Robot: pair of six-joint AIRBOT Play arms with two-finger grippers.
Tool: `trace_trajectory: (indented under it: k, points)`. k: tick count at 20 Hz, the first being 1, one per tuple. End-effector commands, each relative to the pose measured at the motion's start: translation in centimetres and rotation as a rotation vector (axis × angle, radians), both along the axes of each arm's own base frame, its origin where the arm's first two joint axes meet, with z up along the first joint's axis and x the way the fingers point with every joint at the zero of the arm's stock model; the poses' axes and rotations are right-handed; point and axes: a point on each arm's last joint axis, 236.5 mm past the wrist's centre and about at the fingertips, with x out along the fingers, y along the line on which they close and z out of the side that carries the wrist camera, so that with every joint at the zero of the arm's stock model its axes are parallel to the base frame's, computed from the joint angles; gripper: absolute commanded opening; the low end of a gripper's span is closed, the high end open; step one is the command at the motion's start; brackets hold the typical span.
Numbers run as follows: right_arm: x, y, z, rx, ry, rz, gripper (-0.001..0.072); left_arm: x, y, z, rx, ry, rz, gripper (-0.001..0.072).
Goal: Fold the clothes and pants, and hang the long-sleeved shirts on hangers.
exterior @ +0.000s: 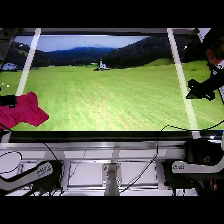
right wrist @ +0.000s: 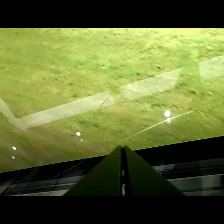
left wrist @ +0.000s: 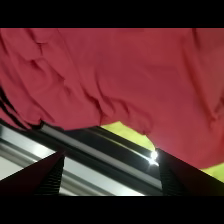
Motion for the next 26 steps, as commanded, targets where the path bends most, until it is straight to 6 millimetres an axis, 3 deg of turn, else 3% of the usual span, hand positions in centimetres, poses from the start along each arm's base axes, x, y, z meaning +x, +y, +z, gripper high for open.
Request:
trace_trajectory:
  k: [1, 4, 7, 11, 16, 17, 19, 23, 24, 26]
  points:
    - [0.0, 0.0, 0.0, 0.0, 0.0, 0.001, 0.0009, 1.6, 1.5, -4.0, -0.007, 0.03, -0.015, 0.069]
    - [0.0, 0.0, 0.0, 0.0, 0.0, 0.001, 0.0009, 1.9, 2.2, -7.0, -0.011, 0.082, -0.016, 0.0698]
    - [0.0, 0.0, 0.0, 0.0, 0.0, 0.001, 0.0009, 1.3, 3.1, -9.1, -0.024, 0.091, 0.102, 0.0697]
    - [0.0, 0.0, 0.0, 0.0, 0.0, 0.001, 0.0009, 0.6, 4.6, -10.5, -0.057, 0.05, 0.241, 0.0697]
    - [0.0, 0.0, 0.0, 0.0, -0.001, 0.001, 0.0009, 1.0, 4.7, -11.4, -0.153, -0.032, 0.325, 0.0692]
    - [0.0, 0.0, 0.0, 0.0, 0.0, 0.001, 0.0009, 1.0, 4.6, -11.6, -0.158, -0.029, 0.326, 0.0637]
    - [0.0, 0.0, 0.0, 0.0, 0.0, 0.001, 0.0009, 1.2, 4.4, -11.5, -0.158, -0.029, 0.32, 0.0023]
    - [0.0, 0.0, 0.0, 0.0, 0.0, 0.001, 0.0009, 2.7, 3.5, -9.2, -0.174, -0.104, 0.313, 0.0009]
    - [0.0, 0.0, 0.0, 0.0, 0.0, 0.001, 0.0009, 4.0, 2.5, -7.6, -0.208, -0.165, 0.308, 0.0009]
    - [0.0, 0.0, 0.0, 0.0, -0.001, 0.001, 0.0009, 7.9, -1.4, -3.3, -0.345, -0.33, 0.242, 0.0009]
